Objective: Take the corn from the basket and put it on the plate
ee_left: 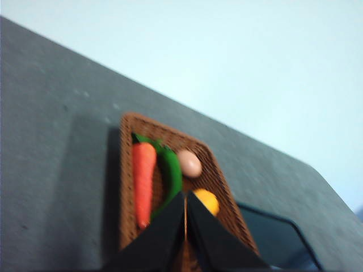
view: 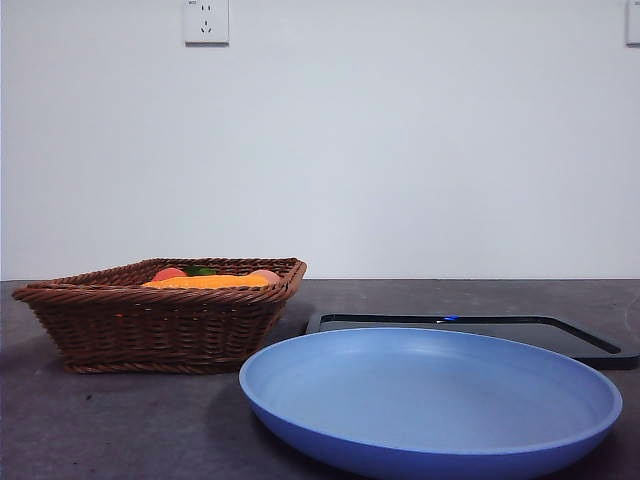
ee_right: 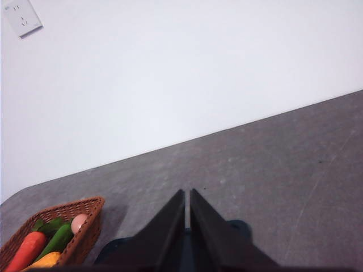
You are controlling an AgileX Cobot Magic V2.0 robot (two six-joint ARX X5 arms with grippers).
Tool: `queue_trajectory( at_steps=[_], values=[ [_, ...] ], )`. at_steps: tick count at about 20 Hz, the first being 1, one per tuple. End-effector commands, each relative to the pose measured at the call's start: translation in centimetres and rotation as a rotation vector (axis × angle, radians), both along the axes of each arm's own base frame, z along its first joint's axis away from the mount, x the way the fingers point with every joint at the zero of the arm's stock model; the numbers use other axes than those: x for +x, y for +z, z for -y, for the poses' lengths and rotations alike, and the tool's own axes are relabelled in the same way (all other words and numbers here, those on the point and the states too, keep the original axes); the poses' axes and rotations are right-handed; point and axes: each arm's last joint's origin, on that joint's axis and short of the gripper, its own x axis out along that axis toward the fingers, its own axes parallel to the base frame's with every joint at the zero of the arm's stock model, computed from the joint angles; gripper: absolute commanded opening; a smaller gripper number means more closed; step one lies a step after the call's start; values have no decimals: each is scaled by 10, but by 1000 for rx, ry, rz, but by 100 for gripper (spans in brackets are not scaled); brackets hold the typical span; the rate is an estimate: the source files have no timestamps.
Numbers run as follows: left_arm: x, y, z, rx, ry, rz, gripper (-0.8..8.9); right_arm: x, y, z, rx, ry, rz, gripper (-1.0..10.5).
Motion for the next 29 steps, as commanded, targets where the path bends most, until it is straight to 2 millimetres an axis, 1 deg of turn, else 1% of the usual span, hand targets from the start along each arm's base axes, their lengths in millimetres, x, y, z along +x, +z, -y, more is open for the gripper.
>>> queue_trajectory(
  at_steps=[1,4,6,10,14,17,22,23,24,25,26,27,28,29],
  values=[
    [1,18,1,25,-62,-11,7,-2,19,-1,-27,8,-31,2],
    [5,31,3,57,-149,-69,7,-1,37,-1,-60,46,-107,2],
    [8,39,4,84,-203,-112,7,2,46,-2,-89,89,-177,2],
    [14,50,5,129,-302,-206,7,12,56,-4,-120,205,-344,2],
    [19,56,8,146,-386,-291,7,23,60,-8,-135,316,-488,2],
    [23,56,12,150,-464,-362,7,33,61,-11,-154,377,-599,2],
    [31,52,19,160,-547,-440,8,52,53,-19,-183,474,-764,2],
    [33,51,20,159,-554,-448,23,56,52,-21,-189,491,-777,2],
    [33,51,21,159,-555,-452,61,58,50,-22,-191,500,-786,6],
    [34,50,21,157,-555,-455,137,59,50,-24,-194,511,-791,37],
    [34,50,21,158,-555,-454,232,61,49,-25,-195,518,-796,96],
    [34,51,21,160,-557,-448,335,62,48,-26,-196,524,-803,187],
    [34,51,21,161,-558,-448,391,62,47,-26,-197,528,-807,267],
    [34,51,21,161,-559,-447,416,63,47,-27,-197,534,-812,312]
  ],
)
